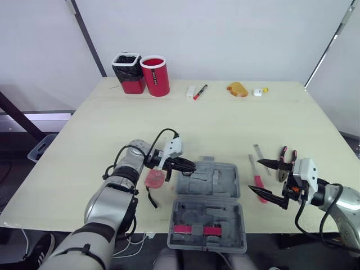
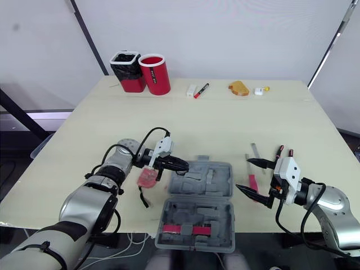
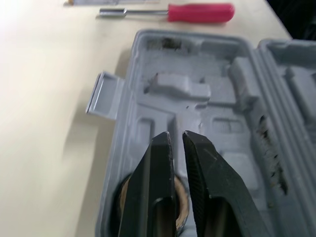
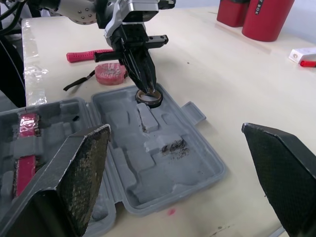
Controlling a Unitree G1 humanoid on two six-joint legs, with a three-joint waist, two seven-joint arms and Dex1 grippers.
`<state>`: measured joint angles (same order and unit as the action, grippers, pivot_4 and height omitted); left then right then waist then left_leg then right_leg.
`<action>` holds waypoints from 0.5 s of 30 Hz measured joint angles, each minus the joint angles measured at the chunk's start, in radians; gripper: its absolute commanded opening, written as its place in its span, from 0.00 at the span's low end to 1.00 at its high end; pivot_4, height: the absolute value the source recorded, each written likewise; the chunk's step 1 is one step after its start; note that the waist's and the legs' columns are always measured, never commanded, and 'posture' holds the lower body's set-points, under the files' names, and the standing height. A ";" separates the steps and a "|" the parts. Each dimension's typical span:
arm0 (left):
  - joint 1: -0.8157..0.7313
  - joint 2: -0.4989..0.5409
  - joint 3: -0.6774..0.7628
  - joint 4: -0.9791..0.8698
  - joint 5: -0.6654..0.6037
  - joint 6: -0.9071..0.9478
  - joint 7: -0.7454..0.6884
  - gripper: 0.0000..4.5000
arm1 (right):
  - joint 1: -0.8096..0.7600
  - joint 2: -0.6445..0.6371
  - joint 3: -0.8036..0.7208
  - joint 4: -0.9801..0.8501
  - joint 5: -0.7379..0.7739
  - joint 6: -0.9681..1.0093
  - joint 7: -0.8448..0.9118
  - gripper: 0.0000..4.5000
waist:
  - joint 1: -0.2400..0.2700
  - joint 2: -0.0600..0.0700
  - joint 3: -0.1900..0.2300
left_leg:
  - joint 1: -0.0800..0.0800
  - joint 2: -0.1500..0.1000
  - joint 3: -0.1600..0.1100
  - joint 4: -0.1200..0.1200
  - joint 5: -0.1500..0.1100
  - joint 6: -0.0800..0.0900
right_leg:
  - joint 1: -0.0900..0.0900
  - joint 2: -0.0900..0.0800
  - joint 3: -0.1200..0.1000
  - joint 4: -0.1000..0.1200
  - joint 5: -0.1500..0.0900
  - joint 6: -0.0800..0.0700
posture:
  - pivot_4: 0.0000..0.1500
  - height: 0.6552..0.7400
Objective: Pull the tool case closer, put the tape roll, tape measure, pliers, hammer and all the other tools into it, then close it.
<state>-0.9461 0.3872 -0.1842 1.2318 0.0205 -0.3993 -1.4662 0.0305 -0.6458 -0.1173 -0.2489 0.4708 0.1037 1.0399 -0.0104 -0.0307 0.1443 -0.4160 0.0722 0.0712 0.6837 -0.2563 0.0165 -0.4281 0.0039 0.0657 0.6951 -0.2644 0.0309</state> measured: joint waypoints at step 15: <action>0.011 0.001 0.020 0.034 0.041 -0.033 0.089 0.11 | -0.008 0.004 0.001 -0.001 0.000 0.000 -0.017 1.00 | -0.001 0.000 0.000 | 0.000 0.000 0.000 0.000 0.000 0.000 | 0.000 0.000 0.000 0.000 0.000 0.000 | 1.00 1.00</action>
<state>-0.9349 0.3882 -0.1644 1.2655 0.0613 -0.4320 -1.3769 0.0225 -0.6416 -0.1164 -0.2497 0.4705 0.1037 1.0233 -0.0112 -0.0307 0.1443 -0.4159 0.0722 0.0713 0.6837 -0.2563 0.0165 -0.4281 0.0039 0.0656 0.6951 -0.2644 0.0309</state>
